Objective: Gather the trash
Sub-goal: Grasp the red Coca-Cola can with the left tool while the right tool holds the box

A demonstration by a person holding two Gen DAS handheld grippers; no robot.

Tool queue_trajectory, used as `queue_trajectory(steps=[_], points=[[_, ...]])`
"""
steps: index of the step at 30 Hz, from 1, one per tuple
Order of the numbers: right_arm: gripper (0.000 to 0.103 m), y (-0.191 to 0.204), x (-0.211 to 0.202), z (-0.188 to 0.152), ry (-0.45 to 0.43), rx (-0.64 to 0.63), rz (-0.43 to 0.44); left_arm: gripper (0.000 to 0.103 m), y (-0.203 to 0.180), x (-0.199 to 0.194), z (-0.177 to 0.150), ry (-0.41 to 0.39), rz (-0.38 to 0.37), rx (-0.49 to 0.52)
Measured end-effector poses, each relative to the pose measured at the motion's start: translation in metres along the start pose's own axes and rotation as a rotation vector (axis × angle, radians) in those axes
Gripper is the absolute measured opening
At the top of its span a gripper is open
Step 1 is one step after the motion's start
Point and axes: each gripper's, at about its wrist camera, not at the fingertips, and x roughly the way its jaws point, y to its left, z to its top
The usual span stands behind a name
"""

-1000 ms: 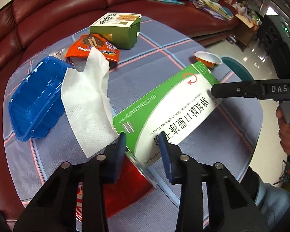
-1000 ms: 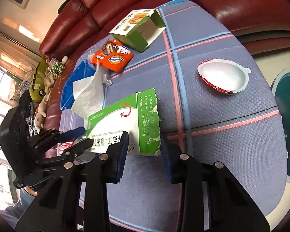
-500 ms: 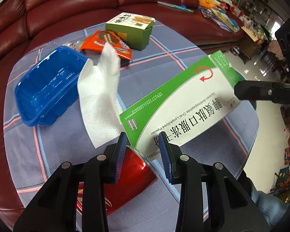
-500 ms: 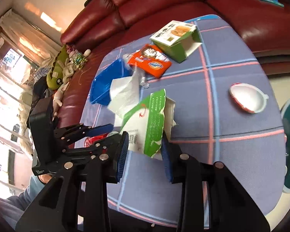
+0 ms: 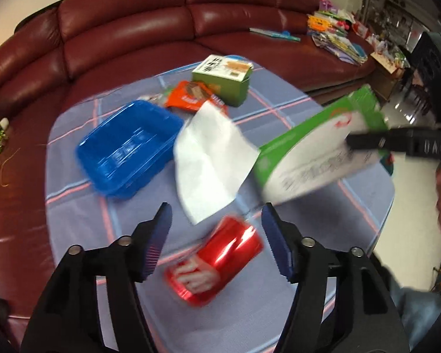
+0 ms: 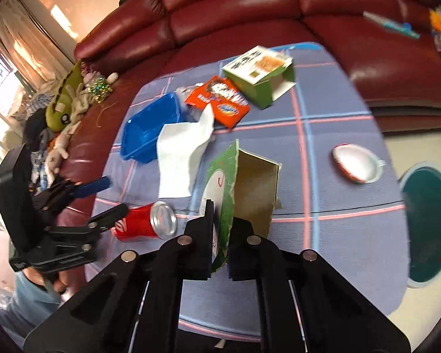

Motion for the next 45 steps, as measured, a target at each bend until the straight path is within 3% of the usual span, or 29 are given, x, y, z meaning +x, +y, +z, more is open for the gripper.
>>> queue_trajectory(steps=[7, 13, 17, 19, 21, 24, 30, 33, 41, 45], points=[[0.006, 0.004, -0.003, -0.01, -0.017, -0.017, -0.039, 0.067, 0.016, 0.001, -0.043, 0.067, -0.001, -0.004], [0.006, 0.009, -0.007, -0.017, -0.015, -0.038, -0.087, 0.08, -0.005, 0.026, -0.034, 0.075, 0.081, 0.201], [0.006, 0.0, -0.016, -0.021, -0.024, -0.002, -0.091, 0.081, -0.012, 0.049, -0.032, 0.122, 0.069, 0.257], [0.005, -0.005, -0.019, -0.023, -0.032, 0.01, -0.091, 0.075, -0.017, 0.052, -0.036, 0.121, 0.064, 0.265], [0.005, -0.008, -0.02, -0.023, -0.035, 0.021, -0.086, 0.06, -0.021, 0.048, -0.04, 0.107, 0.056, 0.252], [0.005, -0.014, -0.023, -0.023, -0.046, 0.036, -0.08, 0.052, -0.019, 0.043, -0.04, 0.088, 0.04, 0.169], [0.004, -0.029, -0.033, -0.026, -0.068, 0.082, -0.055, 0.05, -0.018, 0.033, -0.034, 0.067, 0.077, 0.007], [0.004, -0.036, -0.041, -0.028, -0.085, 0.103, -0.046, 0.05, -0.021, 0.021, -0.025, 0.038, 0.036, -0.049], [0.003, -0.049, -0.064, -0.024, -0.145, 0.124, -0.036, 0.05, -0.049, 0.004, -0.004, -0.003, 0.023, -0.024], [0.003, -0.05, -0.059, -0.026, -0.117, 0.116, -0.044, 0.05, -0.057, 0.01, 0.0, 0.01, 0.014, -0.032]])
